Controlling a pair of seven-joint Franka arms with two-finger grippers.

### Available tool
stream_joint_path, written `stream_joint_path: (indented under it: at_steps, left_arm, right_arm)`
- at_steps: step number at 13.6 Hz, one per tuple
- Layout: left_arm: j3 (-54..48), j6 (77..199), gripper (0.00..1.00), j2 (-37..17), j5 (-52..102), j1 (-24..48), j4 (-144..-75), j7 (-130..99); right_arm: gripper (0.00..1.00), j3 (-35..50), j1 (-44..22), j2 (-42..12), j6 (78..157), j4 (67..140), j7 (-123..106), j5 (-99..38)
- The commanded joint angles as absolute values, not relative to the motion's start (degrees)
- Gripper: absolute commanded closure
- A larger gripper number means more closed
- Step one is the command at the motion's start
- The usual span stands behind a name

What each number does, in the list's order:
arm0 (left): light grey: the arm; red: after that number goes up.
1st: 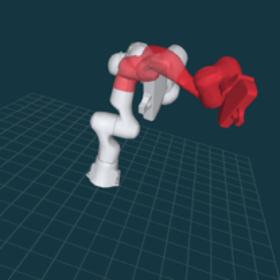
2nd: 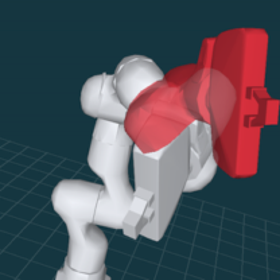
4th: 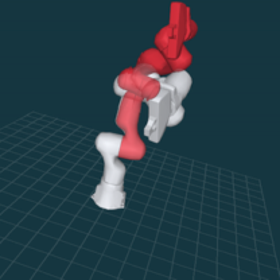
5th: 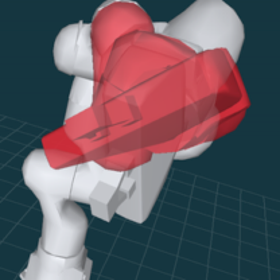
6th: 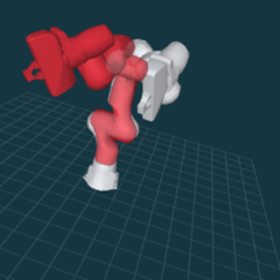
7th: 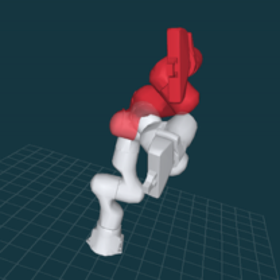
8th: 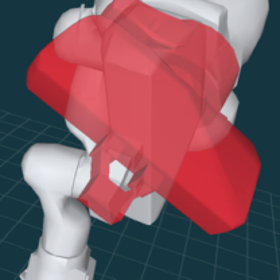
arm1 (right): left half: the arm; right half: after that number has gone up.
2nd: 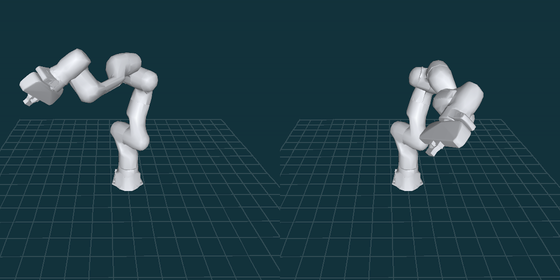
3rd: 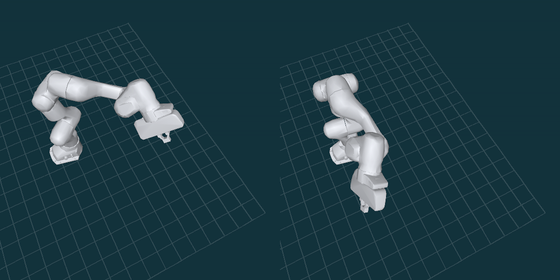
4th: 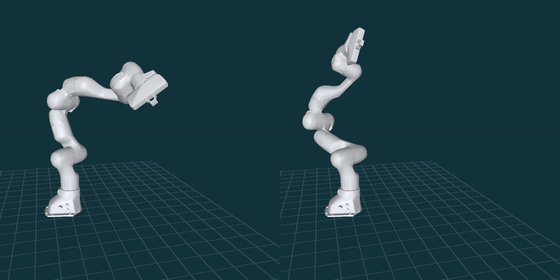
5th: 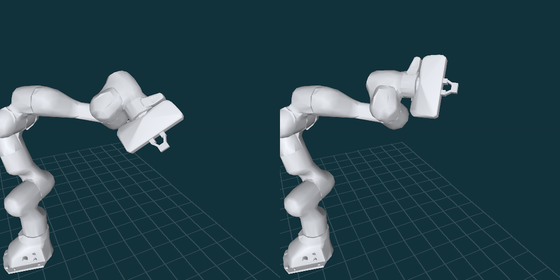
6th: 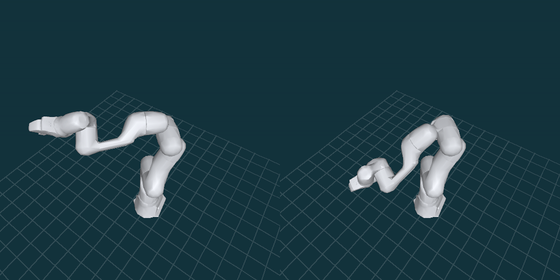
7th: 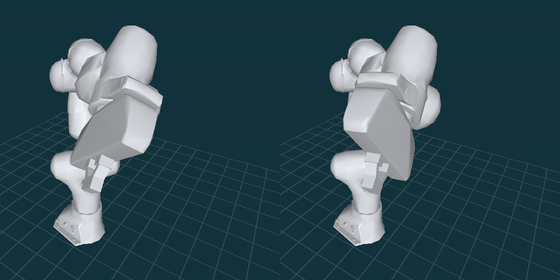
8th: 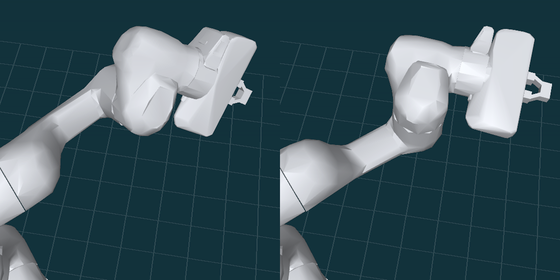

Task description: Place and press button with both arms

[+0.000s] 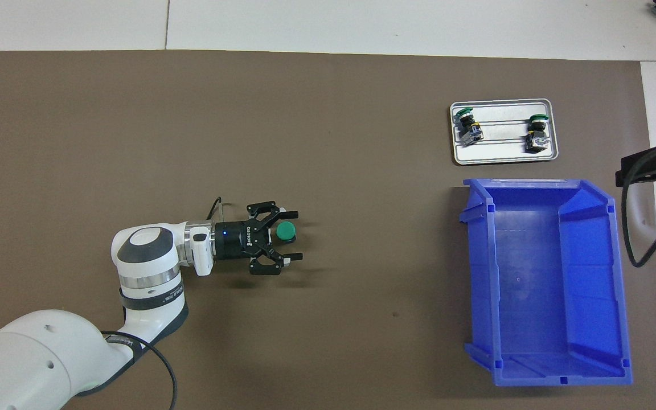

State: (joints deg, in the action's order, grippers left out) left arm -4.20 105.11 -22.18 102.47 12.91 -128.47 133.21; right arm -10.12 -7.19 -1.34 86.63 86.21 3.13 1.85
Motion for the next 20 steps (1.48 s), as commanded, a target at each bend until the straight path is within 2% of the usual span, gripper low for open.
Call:
stream_joint_path:
  at_steps: [1, 10, 14, 20]
  left_arm:
    - [-4.6, 105.7, 0.0, -19.9, 102.6, 12.2, -127.2, 133.6]
    - [-5.1, 116.3, 0.0, -18.3, 101.8, 12.9, -113.9, 125.8]
    - [-7.7, 125.1, 0.0, -18.4, 95.1, 12.9, -107.7, 117.7]
    - [-7.2, 128.6, 0.0, -16.1, 79.7, 12.9, -105.6, 108.9]
  right_arm:
    - [0.0, -9.8, -7.0, -0.4, 86.2, 87.1, 3.4, 1.5]
    - [0.0, -9.8, -7.0, -0.4, 86.2, 87.1, 3.4, 1.5]
    - [0.0, -9.8, -7.0, -0.4, 86.2, 87.0, 3.4, 1.5]
    - [0.0, -9.8, -7.0, -0.4, 86.2, 87.1, 3.4, 1.5]
